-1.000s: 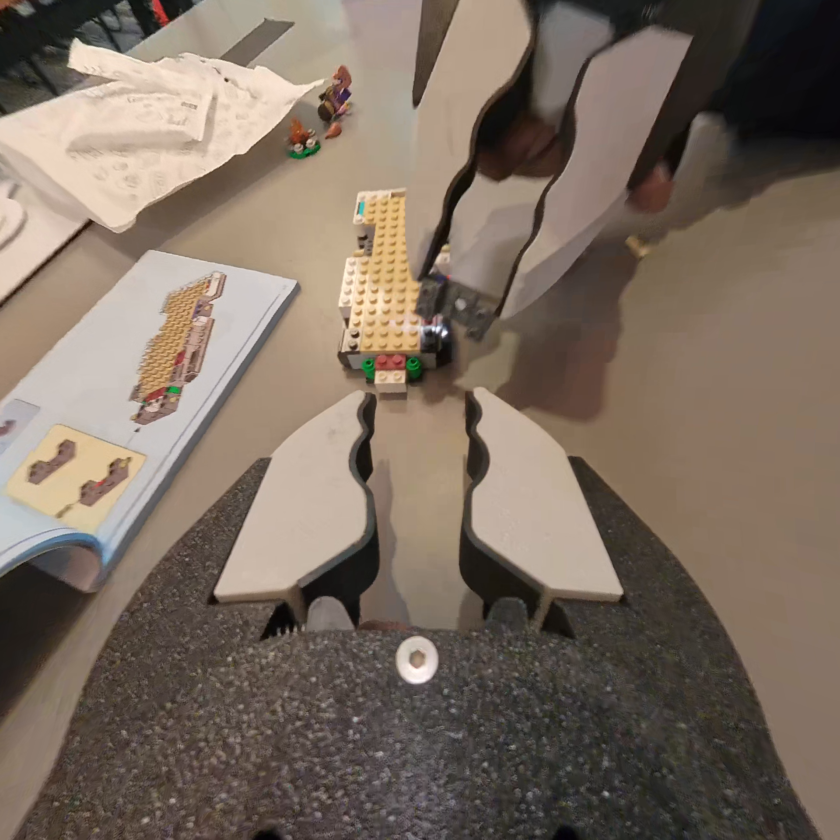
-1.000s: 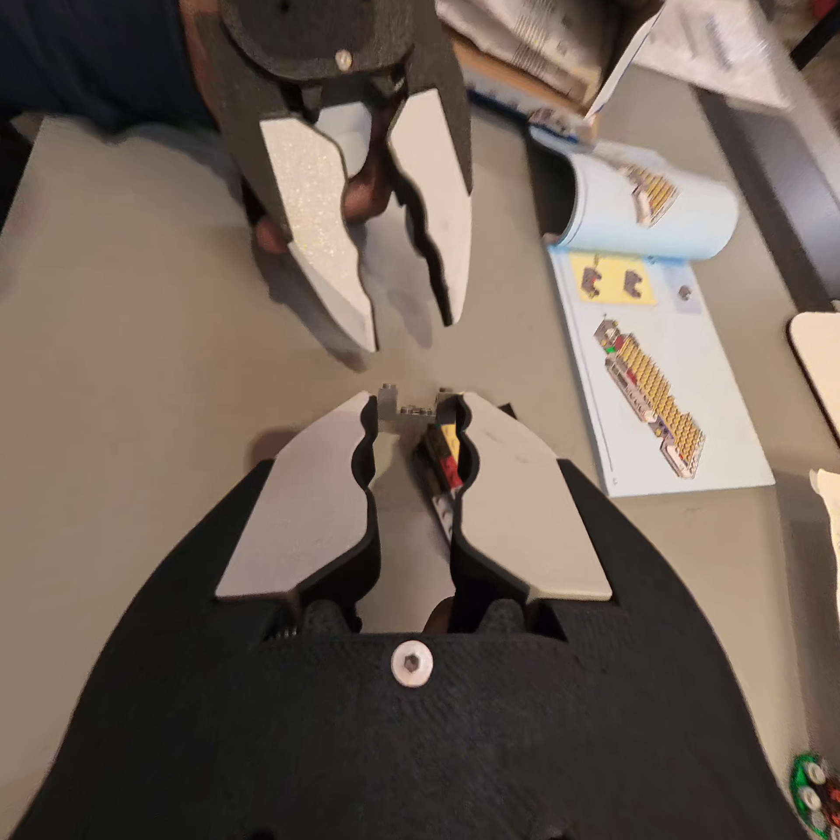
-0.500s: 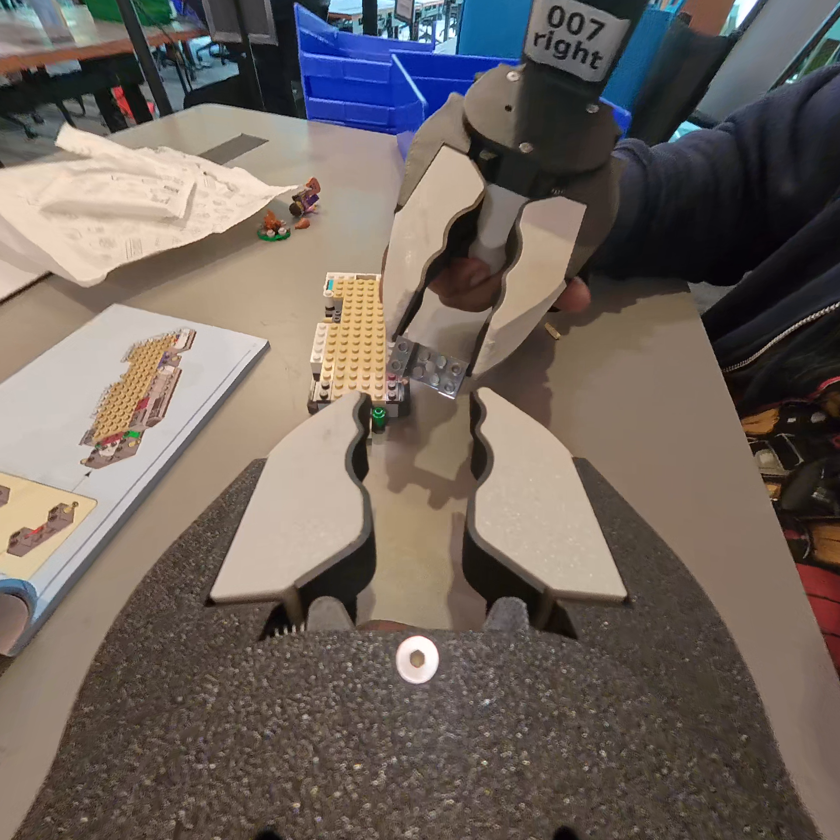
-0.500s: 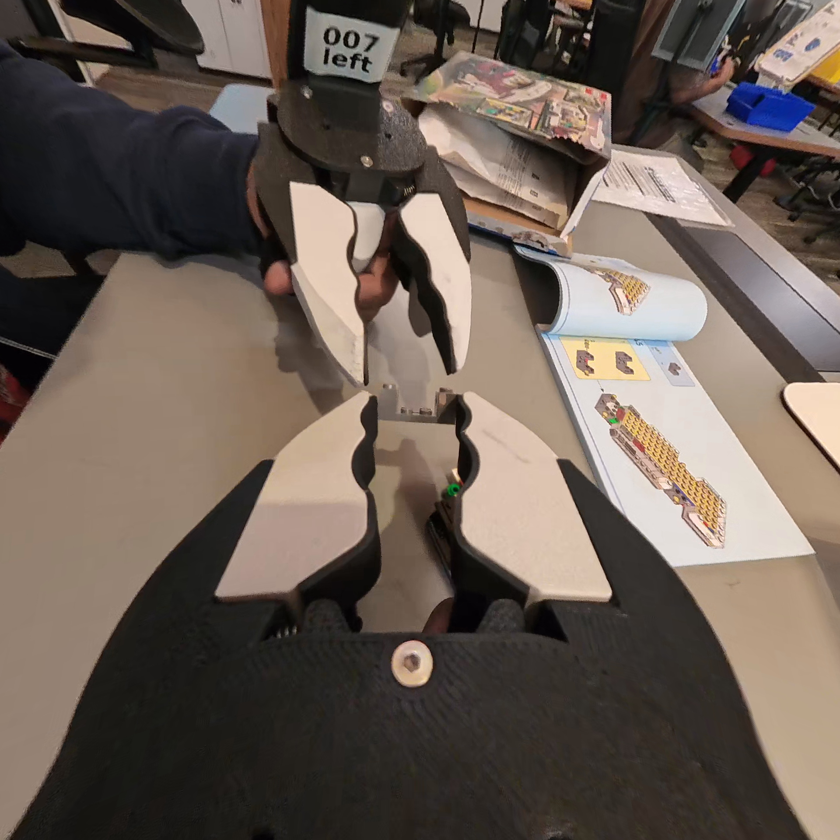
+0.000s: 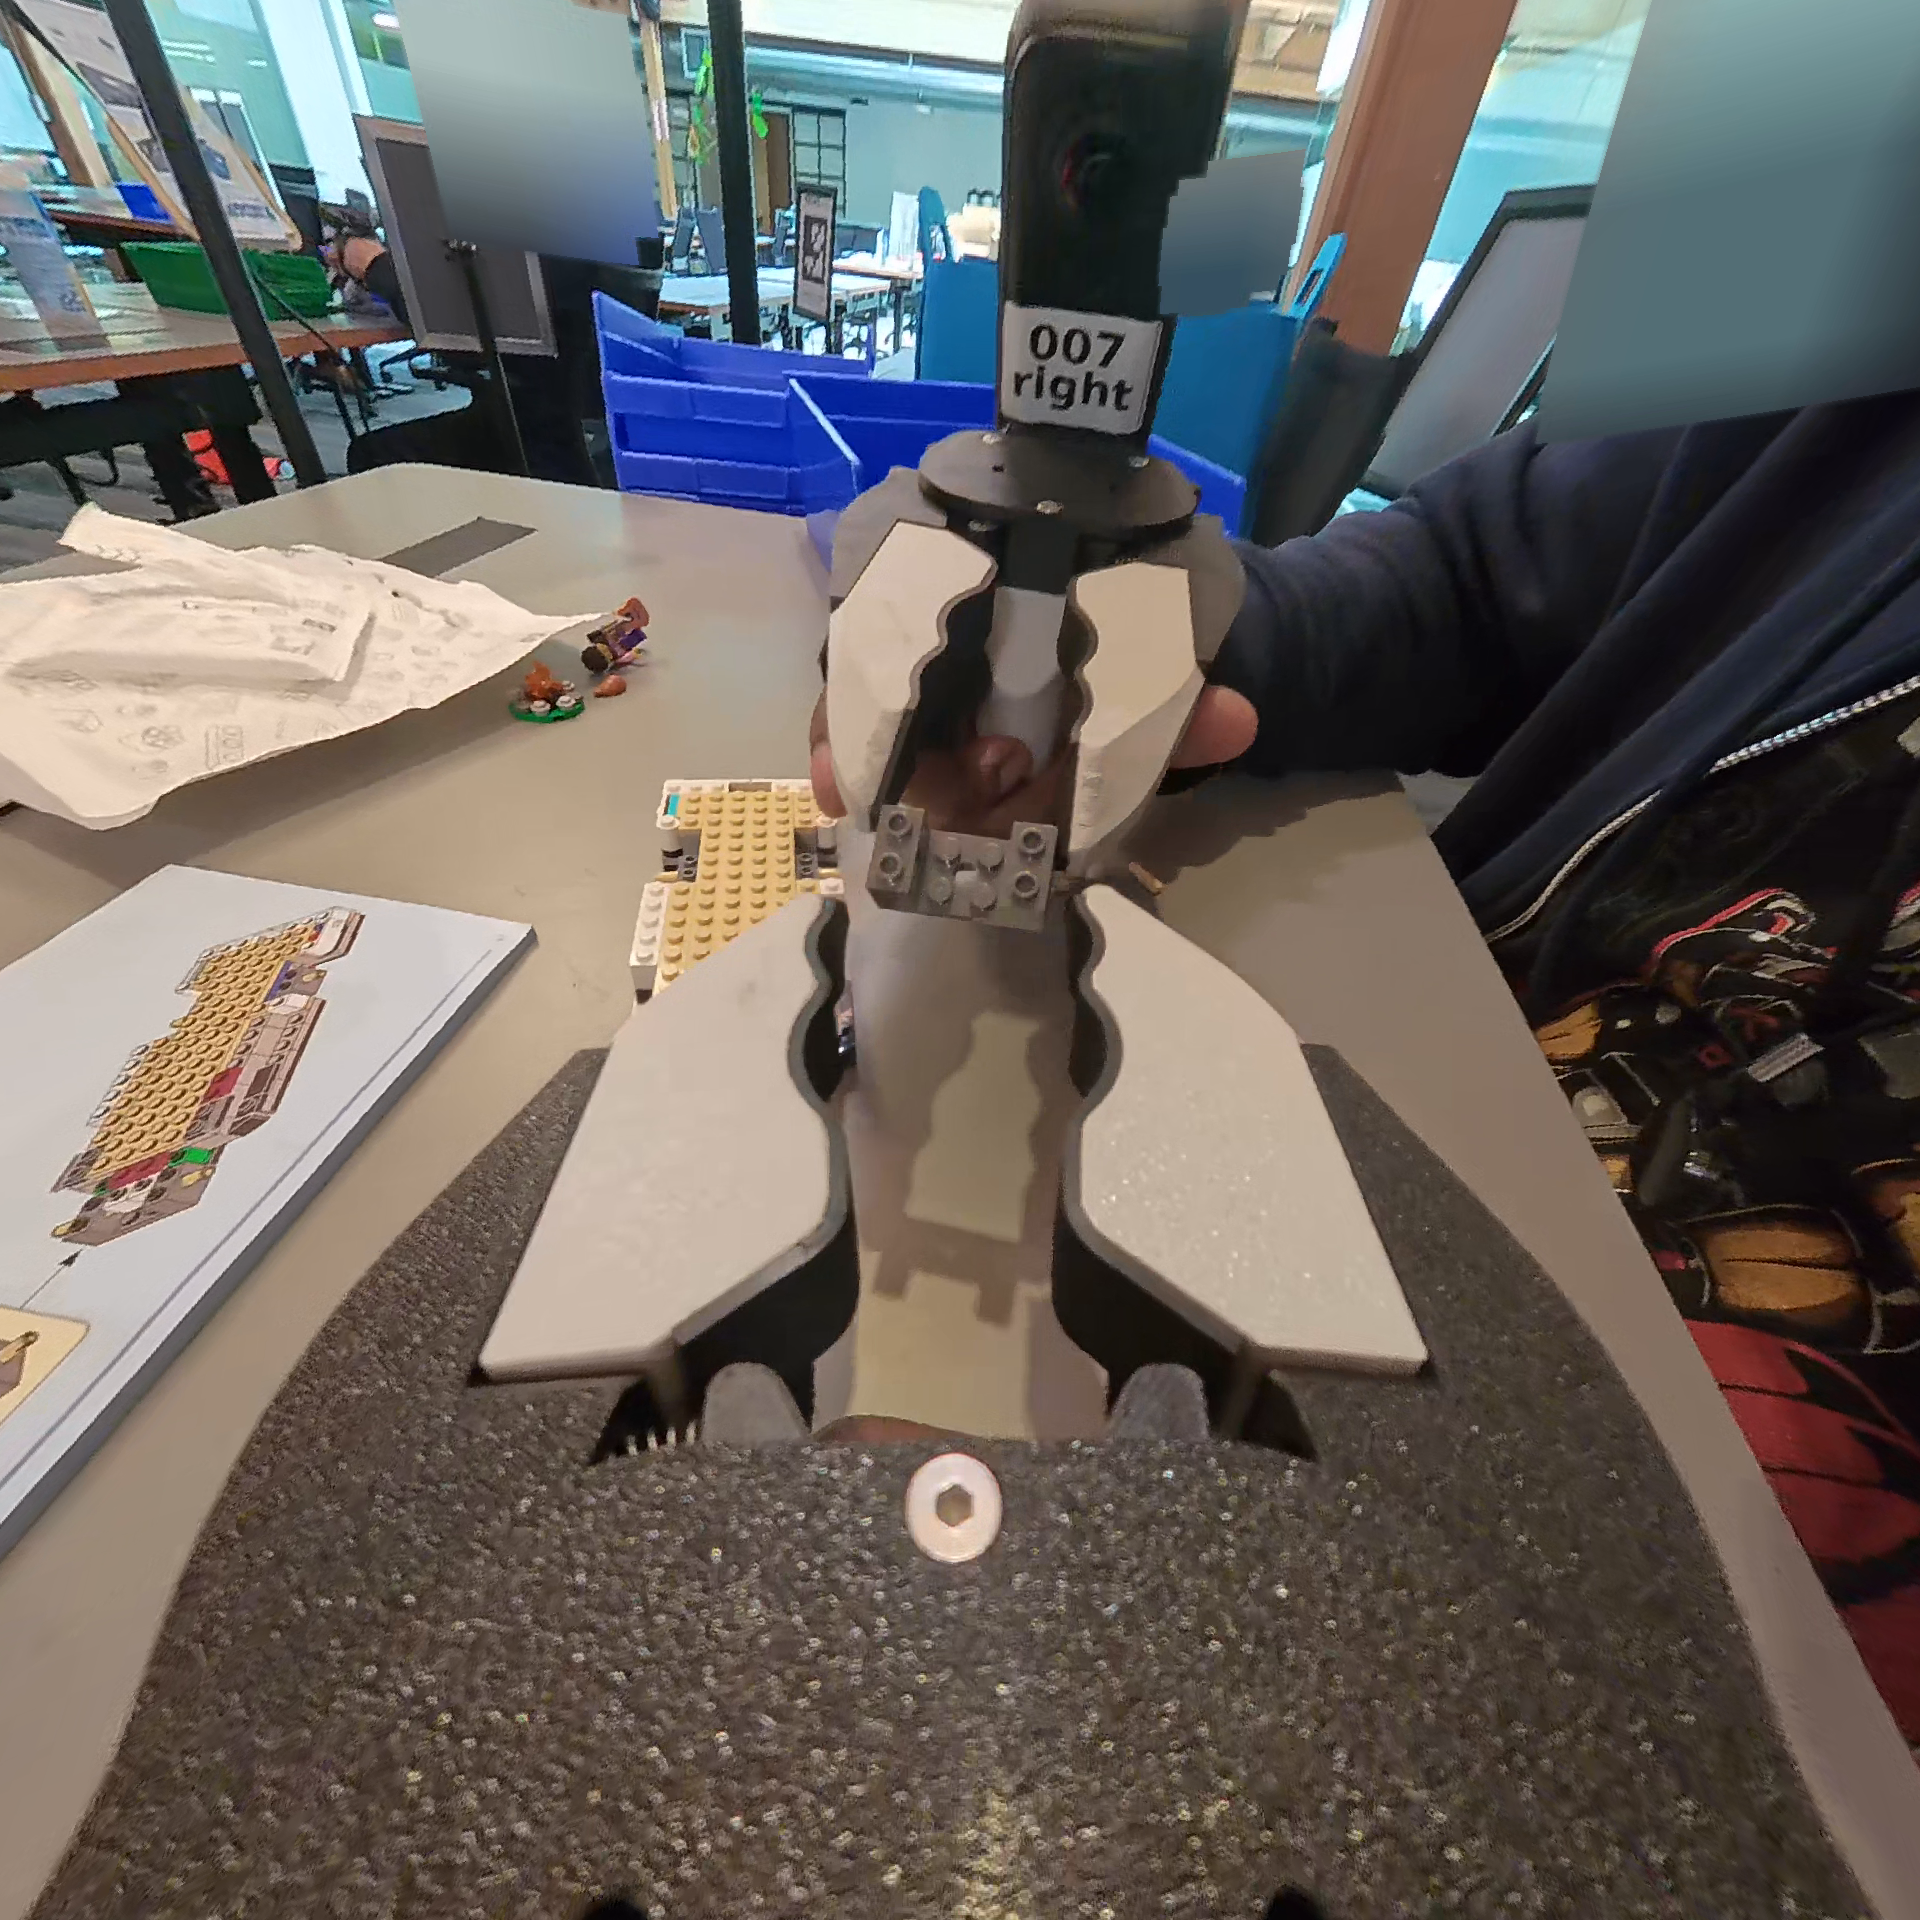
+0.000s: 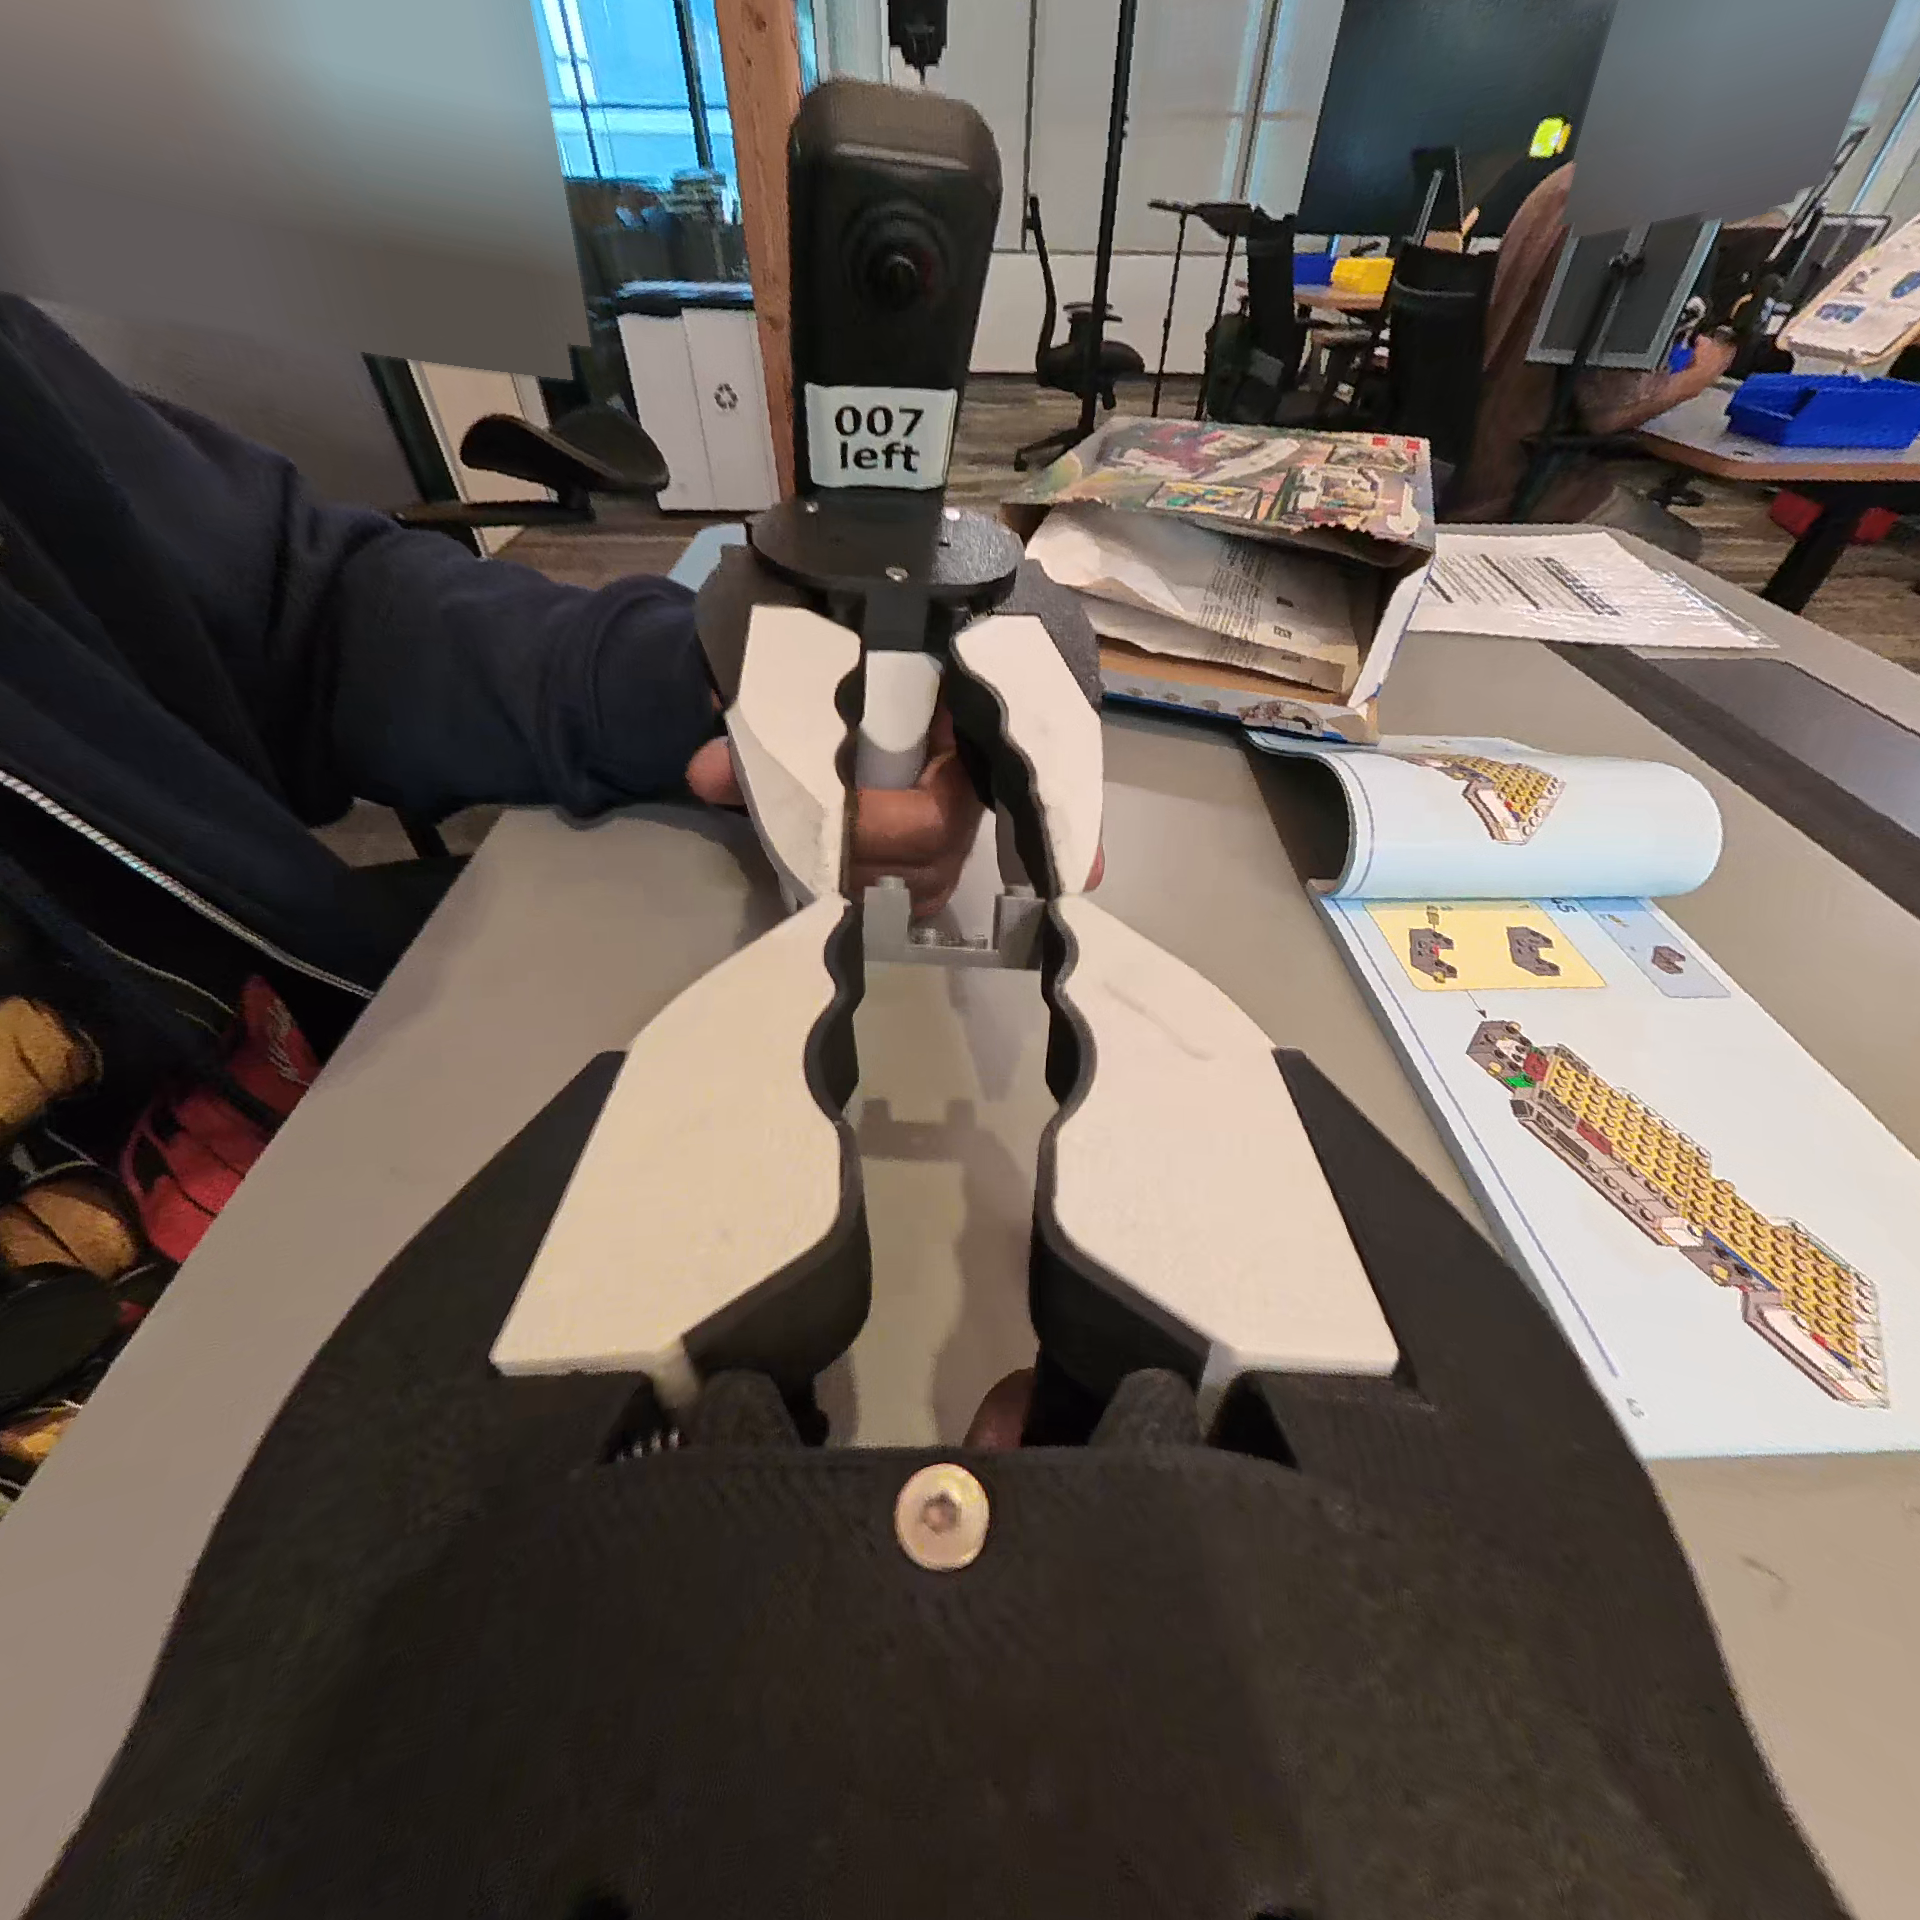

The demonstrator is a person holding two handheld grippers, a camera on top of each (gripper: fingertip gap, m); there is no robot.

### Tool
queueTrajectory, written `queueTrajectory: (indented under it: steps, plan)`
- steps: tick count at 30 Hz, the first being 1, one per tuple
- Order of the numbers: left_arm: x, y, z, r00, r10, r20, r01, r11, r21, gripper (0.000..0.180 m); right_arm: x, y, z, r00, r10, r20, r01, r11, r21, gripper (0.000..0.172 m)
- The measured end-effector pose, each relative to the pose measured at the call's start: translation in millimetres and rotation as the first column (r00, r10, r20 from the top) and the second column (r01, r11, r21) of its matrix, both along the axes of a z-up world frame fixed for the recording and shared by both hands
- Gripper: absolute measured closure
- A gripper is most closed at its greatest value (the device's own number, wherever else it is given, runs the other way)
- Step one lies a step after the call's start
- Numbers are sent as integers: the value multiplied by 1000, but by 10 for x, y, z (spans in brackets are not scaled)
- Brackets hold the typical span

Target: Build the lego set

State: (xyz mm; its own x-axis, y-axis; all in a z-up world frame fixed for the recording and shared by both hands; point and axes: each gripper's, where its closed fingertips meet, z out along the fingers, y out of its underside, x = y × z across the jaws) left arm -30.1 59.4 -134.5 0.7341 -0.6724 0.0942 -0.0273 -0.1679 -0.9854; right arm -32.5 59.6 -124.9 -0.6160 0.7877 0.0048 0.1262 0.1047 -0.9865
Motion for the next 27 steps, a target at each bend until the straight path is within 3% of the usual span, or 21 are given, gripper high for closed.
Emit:
queueTrajectory:
  steps: [8,11,22,27]
  plan:
    - [56,-21,35,999,-33,33,33,999,8,139,22,-59,65,999,41,-13,-42,994,-98,139]
    - [70,-35,57,997,-51,56,50,999,12,146,19,-74,27,999,47,-3,-47,994,-94,139]
    - [30,-19,-6,1000,-23,-4,23,1000,-7,147,8,-41,-94,999,29,26,-30,999,19,139]
    - [-78,14,-79,997,31,-69,-34,998,-44,147,-18,162,-233,994,-41,101,21,982,186,134]
